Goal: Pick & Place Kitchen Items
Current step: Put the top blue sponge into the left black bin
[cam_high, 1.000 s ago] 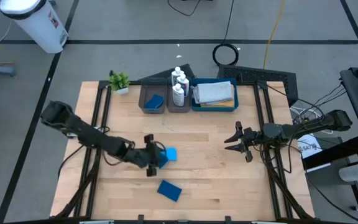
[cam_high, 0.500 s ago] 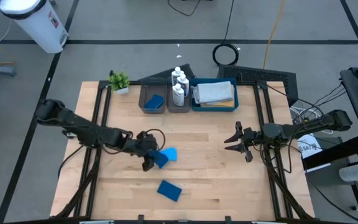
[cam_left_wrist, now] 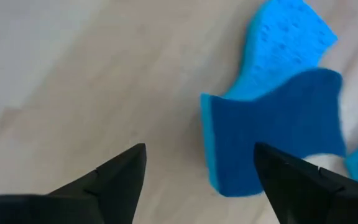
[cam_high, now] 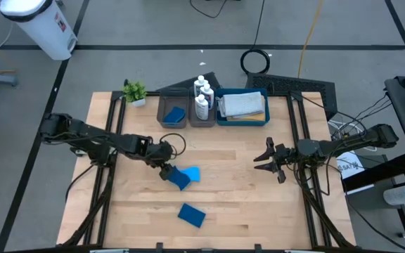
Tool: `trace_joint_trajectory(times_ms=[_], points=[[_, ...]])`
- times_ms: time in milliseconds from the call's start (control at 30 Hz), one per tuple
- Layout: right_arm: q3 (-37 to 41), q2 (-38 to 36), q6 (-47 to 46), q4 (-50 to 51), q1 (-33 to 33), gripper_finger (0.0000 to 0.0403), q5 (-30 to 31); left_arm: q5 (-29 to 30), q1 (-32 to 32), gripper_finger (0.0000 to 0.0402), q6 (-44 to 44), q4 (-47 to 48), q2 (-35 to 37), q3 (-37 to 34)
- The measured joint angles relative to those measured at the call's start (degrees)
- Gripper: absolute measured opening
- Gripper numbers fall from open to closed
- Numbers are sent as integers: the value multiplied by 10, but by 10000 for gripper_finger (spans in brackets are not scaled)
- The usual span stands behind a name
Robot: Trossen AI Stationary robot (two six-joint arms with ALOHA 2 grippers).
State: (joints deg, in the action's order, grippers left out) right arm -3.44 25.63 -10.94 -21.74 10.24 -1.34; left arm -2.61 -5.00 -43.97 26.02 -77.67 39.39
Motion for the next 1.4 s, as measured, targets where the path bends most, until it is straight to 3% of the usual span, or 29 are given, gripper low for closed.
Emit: trace_joint_trajectory(times_ms=[100,367,633,1067,1400], points=[[0,0,-4,1,0,100,0,-53,15,289,16,-51,0,-24],[0,0,-3,2,0,100,0,-123,38,281,16,-206,0,-100],[0,0,-2,2,0,100,0,-126,39,271,8,-234,0,-119],[0,0,-2,2,0,100,0,-123,22,118,13,-233,0,-119],[0,0,-3,2,0,100,0,-58,24,8,45,-232,0,-119]])
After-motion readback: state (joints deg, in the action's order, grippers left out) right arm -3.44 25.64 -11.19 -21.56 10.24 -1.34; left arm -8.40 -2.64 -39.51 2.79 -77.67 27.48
